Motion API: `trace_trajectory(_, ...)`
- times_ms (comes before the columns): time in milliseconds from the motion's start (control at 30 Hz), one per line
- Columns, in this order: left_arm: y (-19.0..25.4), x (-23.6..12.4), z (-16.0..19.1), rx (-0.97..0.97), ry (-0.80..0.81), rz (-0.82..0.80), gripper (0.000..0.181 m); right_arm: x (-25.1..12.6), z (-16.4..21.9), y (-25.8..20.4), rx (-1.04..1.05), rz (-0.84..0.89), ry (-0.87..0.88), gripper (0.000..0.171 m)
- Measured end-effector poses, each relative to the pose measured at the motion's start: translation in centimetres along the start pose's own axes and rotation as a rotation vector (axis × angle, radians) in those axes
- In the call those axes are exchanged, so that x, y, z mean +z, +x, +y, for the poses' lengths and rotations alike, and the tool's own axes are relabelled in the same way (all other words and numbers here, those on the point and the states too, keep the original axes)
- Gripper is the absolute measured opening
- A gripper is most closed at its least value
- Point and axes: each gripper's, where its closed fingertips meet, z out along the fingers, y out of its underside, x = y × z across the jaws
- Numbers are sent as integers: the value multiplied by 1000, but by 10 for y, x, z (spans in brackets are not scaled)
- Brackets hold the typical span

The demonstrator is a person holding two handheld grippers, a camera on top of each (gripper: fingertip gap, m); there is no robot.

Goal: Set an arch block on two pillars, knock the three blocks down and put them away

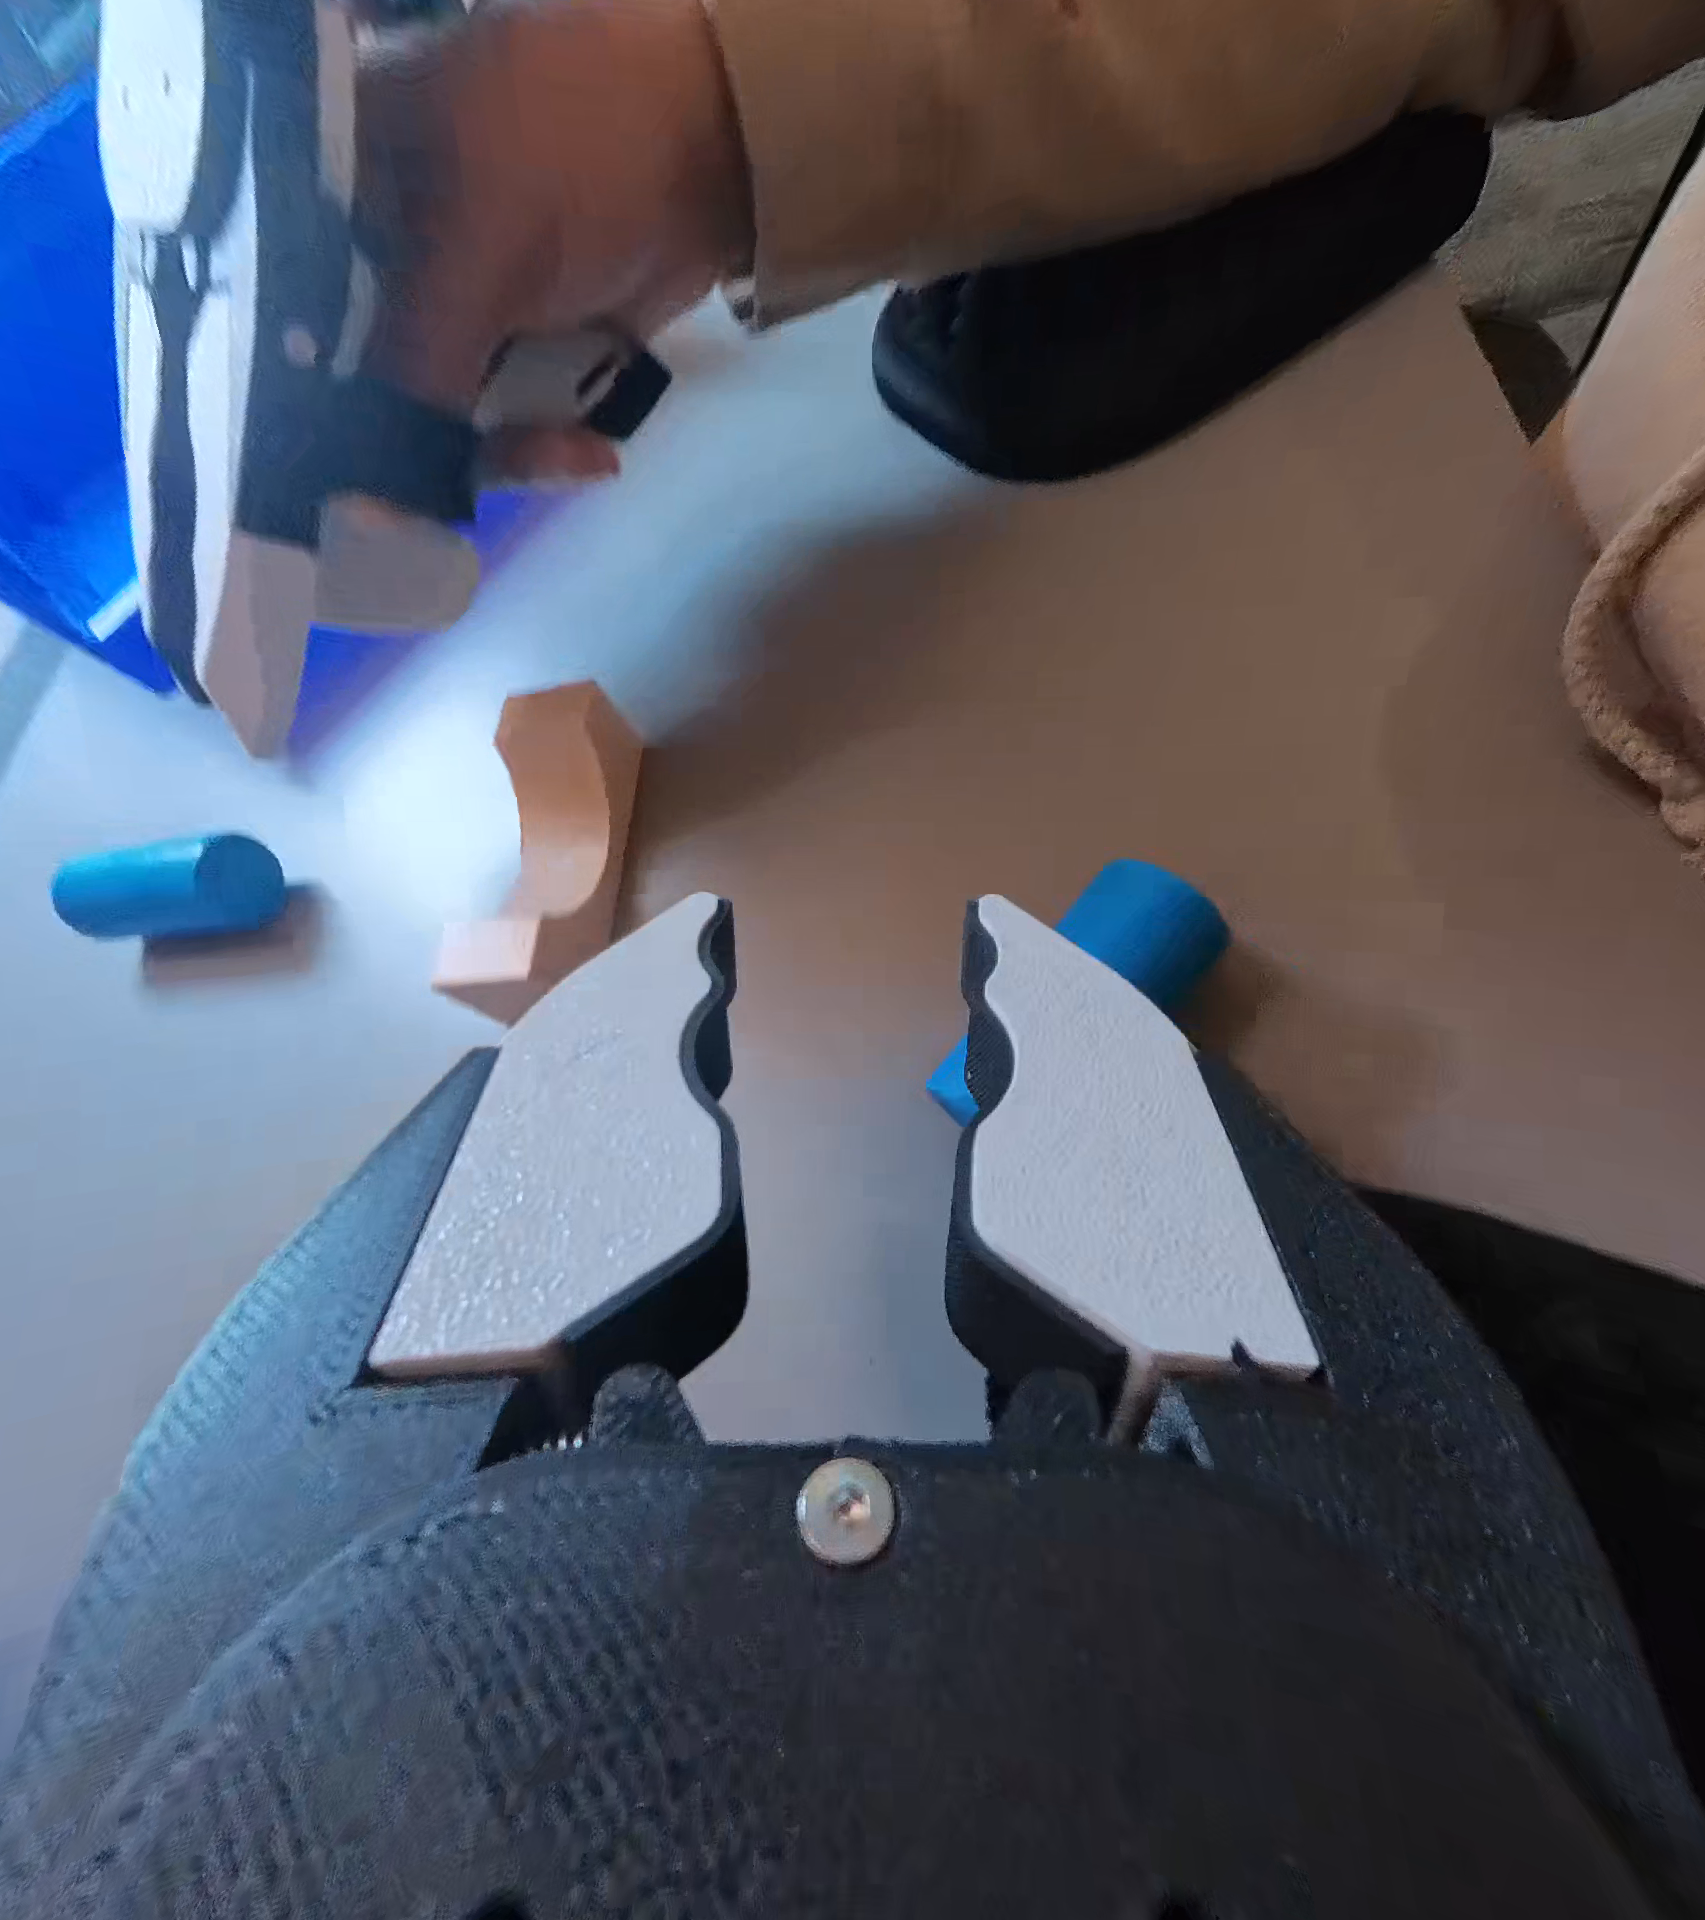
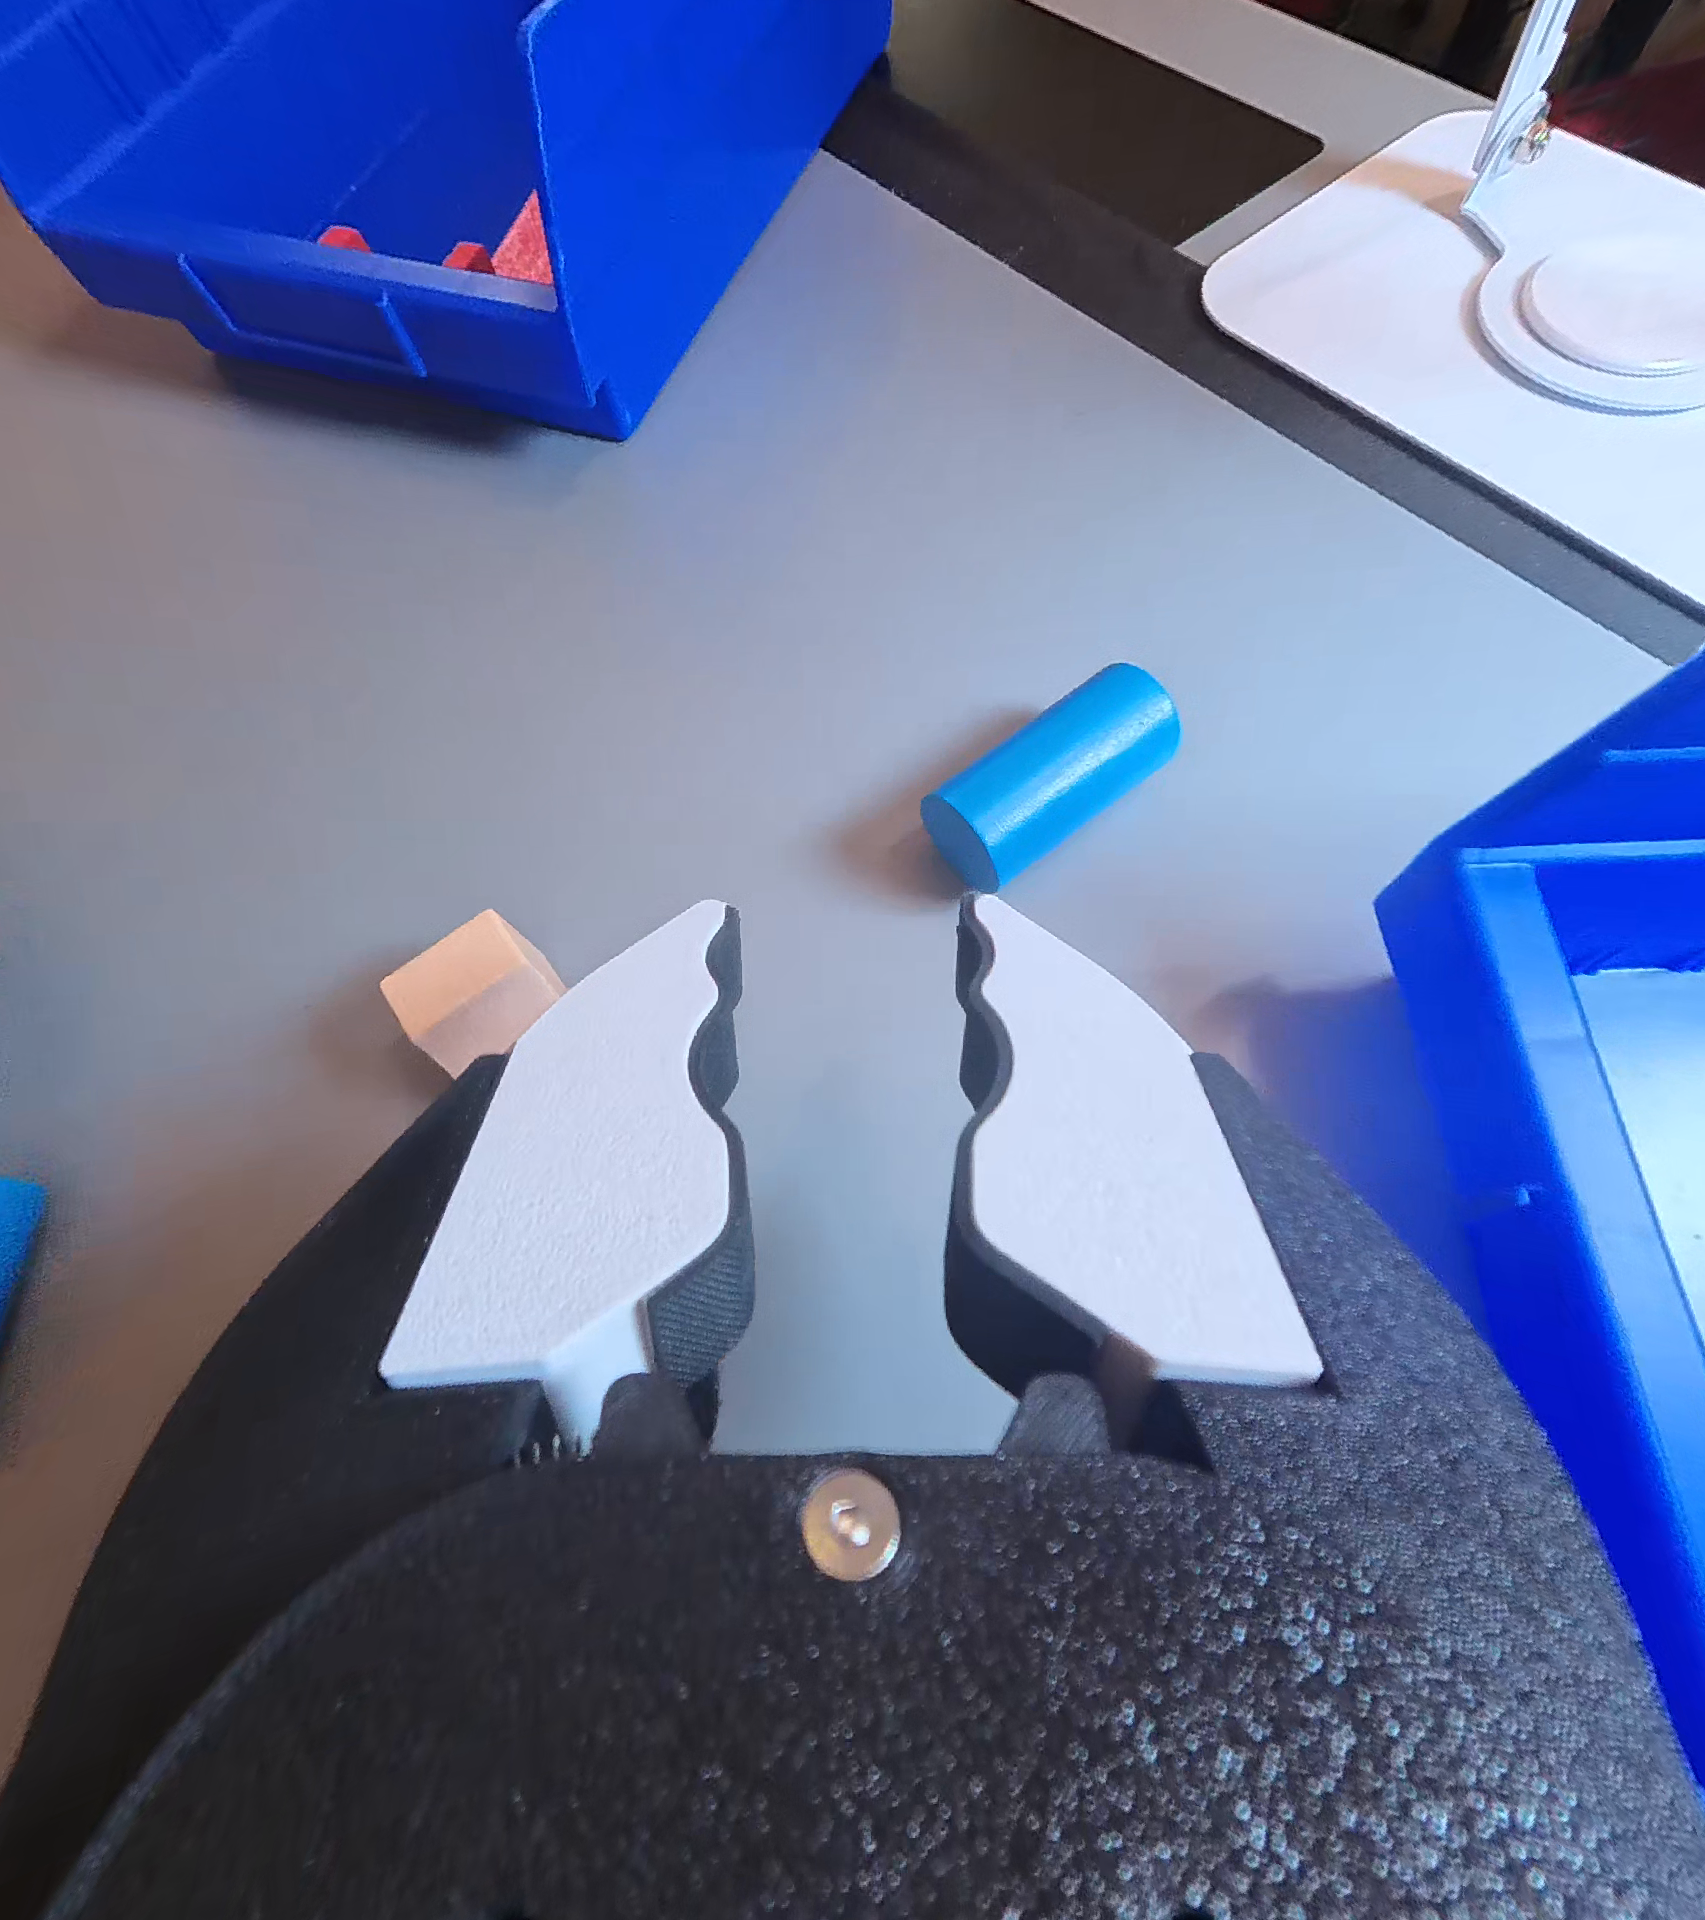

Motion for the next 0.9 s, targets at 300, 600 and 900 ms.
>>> trace_trajectory(300,-18,-4,4,-121,74,-37,39,-9,-2,-7,-75,-39,18,40)
trace_trajectory(600,-19,0,15,-131,37,-43,39,-22,55,-50,-276,-352,-149,59)
trace_trajectory(900,-17,4,22,-136,15,-38,38,-22,64,-57,-295,-395,-190,32)
